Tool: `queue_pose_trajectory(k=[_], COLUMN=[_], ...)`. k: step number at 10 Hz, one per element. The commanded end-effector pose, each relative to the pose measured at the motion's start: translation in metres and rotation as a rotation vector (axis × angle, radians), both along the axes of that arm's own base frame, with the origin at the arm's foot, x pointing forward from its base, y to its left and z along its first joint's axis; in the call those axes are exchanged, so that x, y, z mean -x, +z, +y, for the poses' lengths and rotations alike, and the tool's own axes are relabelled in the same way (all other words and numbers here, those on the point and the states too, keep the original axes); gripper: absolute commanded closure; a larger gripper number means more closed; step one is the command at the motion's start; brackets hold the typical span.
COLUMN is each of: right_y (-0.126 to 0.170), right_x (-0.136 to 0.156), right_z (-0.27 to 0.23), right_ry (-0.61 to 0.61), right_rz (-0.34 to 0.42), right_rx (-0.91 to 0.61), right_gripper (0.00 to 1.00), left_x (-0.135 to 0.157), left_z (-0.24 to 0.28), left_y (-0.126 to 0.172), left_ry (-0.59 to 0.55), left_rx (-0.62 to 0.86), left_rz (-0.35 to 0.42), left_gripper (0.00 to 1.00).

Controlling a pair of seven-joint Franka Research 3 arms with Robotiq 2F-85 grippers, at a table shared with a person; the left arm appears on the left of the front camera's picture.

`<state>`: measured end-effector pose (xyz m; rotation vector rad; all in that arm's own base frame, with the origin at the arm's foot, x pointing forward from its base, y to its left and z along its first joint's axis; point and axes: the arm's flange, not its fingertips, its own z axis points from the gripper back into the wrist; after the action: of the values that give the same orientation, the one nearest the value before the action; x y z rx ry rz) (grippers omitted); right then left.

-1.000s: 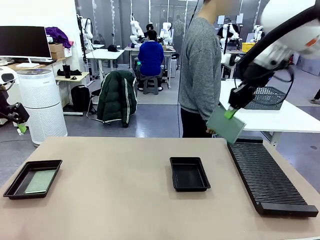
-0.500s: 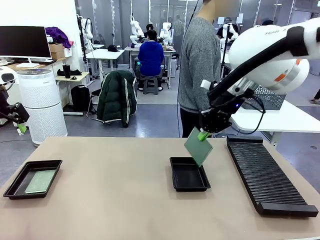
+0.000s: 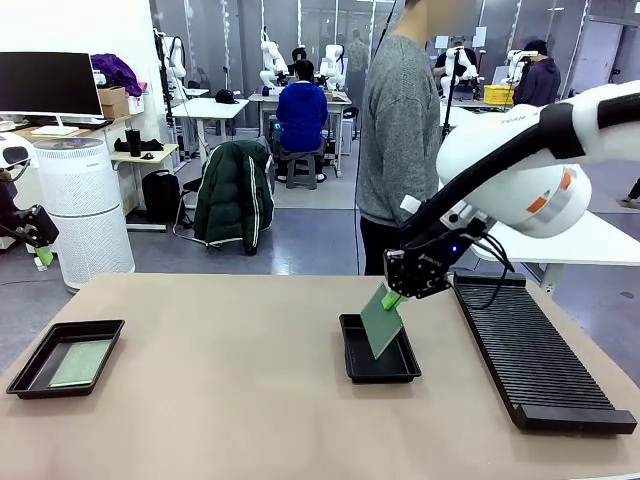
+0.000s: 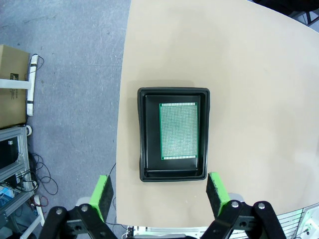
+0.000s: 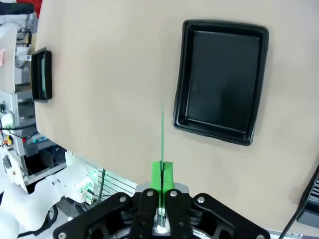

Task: Inspect and transfer BCBs to ESD trays.
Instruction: Pick up the Blank PCB from the PCB Rack and place it in the right ESD tray.

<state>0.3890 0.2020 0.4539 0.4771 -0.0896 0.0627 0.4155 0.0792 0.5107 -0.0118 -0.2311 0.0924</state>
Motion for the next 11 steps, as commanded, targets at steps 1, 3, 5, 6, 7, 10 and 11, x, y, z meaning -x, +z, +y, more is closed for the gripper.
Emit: queue_pose_trajectory(k=[1, 3, 5, 6, 7, 10, 11], right_y=[-0.019, -0.038, -0.054, -0.059, -0.065, -0.077, -0.080], right_x=[0.005, -0.001, -0.008, -0.010, -0.014, -0.020, -0.024], right_z=[0.009, 0.003, -0.003, -0.006, -0.007, -0.012, -0.015], right_ry=[-0.073, -0.114, -0.118, -0.128, -0.136, -0.125, -0.122], right_rz=[-0.008, -0.017, -0.049, -0.056, -0.070, -0.088, -0.096], right_rx=[-0.044, -0.033, -0.042, -0.051, -0.058, -0.081, -0.072], right_gripper=[0.98, 0.98, 0.98, 0.98, 0.98, 0.98, 0.98], left_x=[0.001, 0.001, 0.001, 0.001, 0.001, 0.001, 0.001], left_z=[0.001, 0.001, 0.001, 0.001, 0.001, 0.001, 0.001], left_y=[-0.003, -0.003, -0.003, -0.003, -0.003, -0.003, -0.003], left_ry=[-0.001, -0.001, -0.001, -0.001, -0.001, -0.001, -0.001], left_rx=[-0.002, -0.002, -0.002, -0.002, -0.002, -0.002, -0.002], left_rz=[-0.012, -0.012, -0.012, -0.012, -0.012, -0.012, -0.012], left_gripper=[0.00, 0.00, 0.00, 0.00, 0.00, 0.00, 0.00])
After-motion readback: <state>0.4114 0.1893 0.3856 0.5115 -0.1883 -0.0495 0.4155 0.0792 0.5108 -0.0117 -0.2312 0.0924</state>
